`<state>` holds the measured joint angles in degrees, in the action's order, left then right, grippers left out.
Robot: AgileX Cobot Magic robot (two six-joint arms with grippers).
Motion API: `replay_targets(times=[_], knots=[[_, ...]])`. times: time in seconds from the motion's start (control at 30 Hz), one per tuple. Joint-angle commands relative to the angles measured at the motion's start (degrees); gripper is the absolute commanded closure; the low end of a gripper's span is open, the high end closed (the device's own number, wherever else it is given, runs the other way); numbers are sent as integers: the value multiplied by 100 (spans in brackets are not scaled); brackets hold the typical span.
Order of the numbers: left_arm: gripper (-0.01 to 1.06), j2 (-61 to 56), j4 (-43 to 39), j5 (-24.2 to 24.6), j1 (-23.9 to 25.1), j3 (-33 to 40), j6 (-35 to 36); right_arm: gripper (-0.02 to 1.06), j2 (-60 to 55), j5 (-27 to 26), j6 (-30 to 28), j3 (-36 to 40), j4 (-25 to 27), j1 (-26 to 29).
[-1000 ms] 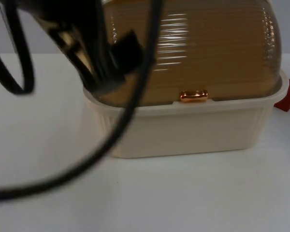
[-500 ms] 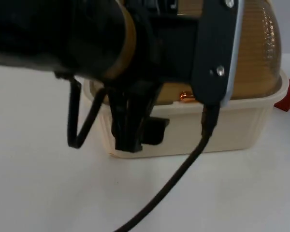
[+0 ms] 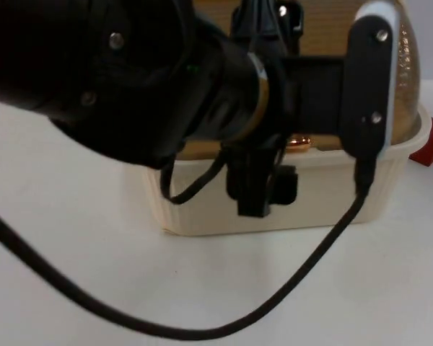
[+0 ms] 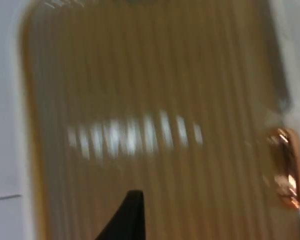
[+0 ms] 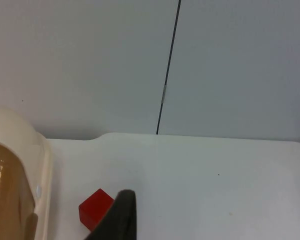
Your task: Open the box lid with the left hand, place the block into the box with the right hand, then close the box lid with the left hand.
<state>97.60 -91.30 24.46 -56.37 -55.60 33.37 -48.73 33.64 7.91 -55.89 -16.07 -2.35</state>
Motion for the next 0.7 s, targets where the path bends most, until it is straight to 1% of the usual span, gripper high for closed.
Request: replay_targets(times=[0.0, 0.07, 0.13, 0.2, 0.23, 0.27, 0.37, 0.4, 0.47, 0.53, 0.57, 0.67], knots=[[0, 63, -86, -49, -36, -136, 161, -1, 36, -48, 23, -32, -28, -14], [0, 97, -86, -96, -36, -169, 161, -1, 36, -48, 23, -32, -28, -14], [1, 190, -74, -278, -24, -226, 171, -1, 36, -48, 23, -32, -28, -14], [5, 288, -26, -335, -24, -237, 164, -1, 36, -48, 23, -32, -28, -14], [5, 288, -26, -335, -24, -237, 164, -1, 36, -48, 23, -32, -28, -14], [8, 314, 13, -335, -24, -237, 179, -1, 36, -48, 23, -32, -28, -14], [35, 414, 177, -322, -24, -237, 179, -1, 36, -48, 23, -32, -28, -14], [35, 414, 177, -322, -24, -237, 179, -1, 36, -48, 23, -32, -28, -14], [55, 427, 181, -333, -24, -237, 179, -1, 36, -48, 23, -32, -28, -14], [73, 427, 191, -333, -24, -237, 179, -1, 36, -47, 23, -32, -44, -14], [73, 427, 191, -333, -24, -237, 179, -1, 36, -47, 23, -32, -44, -14], [97, 427, 450, -294, -24, -237, 179, -1, 36, -47, 23, -32, -56, -14]])
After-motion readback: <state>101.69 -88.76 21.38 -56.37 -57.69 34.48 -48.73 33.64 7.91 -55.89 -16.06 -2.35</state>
